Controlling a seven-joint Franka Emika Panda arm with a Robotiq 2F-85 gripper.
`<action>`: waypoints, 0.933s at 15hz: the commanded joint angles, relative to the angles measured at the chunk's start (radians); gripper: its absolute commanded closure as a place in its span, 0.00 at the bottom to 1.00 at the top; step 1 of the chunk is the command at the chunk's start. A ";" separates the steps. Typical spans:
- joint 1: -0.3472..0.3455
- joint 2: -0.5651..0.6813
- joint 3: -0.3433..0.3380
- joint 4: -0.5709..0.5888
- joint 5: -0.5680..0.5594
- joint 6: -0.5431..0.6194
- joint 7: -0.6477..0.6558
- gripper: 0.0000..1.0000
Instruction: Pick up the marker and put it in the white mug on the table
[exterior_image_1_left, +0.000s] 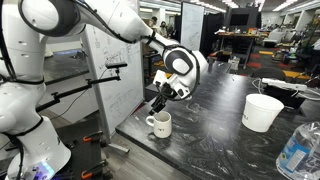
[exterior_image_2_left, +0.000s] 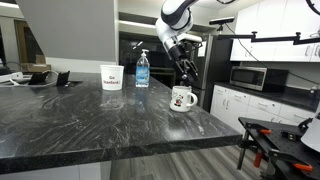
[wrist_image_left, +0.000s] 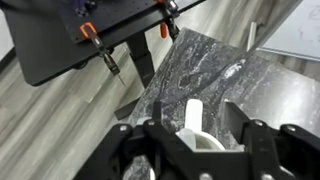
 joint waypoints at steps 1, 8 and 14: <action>0.016 -0.046 -0.010 -0.043 0.020 0.125 0.032 0.01; 0.084 -0.155 -0.001 -0.141 -0.048 0.426 0.099 0.00; 0.131 -0.272 0.010 -0.214 -0.162 0.433 0.214 0.00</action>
